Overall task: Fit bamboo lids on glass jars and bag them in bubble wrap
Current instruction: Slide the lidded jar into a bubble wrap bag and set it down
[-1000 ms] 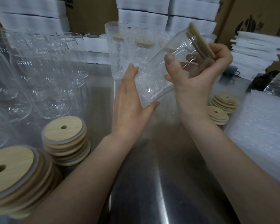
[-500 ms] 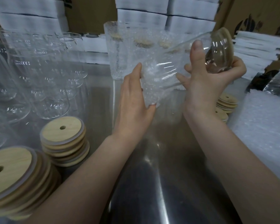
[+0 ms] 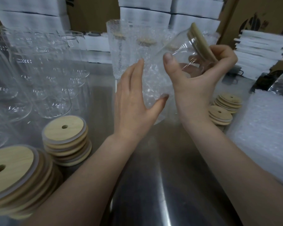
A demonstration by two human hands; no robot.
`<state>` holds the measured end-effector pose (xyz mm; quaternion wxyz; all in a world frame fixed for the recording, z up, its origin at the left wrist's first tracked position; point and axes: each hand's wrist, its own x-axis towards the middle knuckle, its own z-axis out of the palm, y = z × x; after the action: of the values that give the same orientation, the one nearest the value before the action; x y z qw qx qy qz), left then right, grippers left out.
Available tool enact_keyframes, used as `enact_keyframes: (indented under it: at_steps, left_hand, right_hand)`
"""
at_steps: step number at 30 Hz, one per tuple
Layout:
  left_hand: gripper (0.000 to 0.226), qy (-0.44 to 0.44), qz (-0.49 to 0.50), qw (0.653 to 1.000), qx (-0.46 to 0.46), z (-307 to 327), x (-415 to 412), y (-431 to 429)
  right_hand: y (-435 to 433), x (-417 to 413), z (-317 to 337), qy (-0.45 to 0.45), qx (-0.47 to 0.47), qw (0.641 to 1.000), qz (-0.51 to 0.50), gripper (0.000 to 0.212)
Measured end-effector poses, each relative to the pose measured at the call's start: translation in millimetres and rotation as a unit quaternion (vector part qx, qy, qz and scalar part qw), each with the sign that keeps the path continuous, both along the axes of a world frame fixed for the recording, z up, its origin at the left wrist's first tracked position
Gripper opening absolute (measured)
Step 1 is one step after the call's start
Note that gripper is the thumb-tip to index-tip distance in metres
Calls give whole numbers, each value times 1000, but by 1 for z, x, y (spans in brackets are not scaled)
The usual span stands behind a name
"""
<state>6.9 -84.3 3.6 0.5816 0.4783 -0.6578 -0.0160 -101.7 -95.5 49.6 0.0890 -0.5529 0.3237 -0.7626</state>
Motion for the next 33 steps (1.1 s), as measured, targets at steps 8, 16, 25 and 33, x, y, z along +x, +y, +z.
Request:
enact_keyframes:
  at_steps: [8, 16, 25, 33]
  left_hand:
    - [89, 84, -55, 994, -35, 0, 0, 0]
    - [123, 17, 13, 999, 43, 6, -7, 5]
    - [96, 7, 22, 987, 158, -5, -3, -7]
    - [87, 115, -17, 987, 106, -1, -1, -8]
  right_hand:
    - [0, 5, -3, 65, 0, 996, 57, 67]
    - [-2, -2, -1, 77, -14, 996, 40, 67]
    - [-2, -5, 1, 41, -7, 999, 32, 69]
    - [0, 2, 2, 90, -29, 995, 39, 73]
